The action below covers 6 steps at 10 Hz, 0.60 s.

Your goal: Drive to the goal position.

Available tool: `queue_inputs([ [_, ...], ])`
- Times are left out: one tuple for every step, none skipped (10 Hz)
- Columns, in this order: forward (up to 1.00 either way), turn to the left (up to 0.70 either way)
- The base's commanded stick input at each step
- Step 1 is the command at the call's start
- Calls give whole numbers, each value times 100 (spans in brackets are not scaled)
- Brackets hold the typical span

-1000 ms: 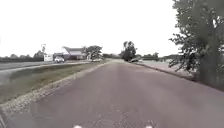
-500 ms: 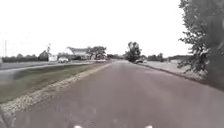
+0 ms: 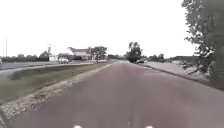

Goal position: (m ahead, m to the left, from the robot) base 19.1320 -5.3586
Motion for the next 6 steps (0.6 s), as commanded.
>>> queue_inputs([
  [70, 0],
  [70, 0],
  [70, 0],
  [70, -34],
  [70, -35],
  [70, -20],
])
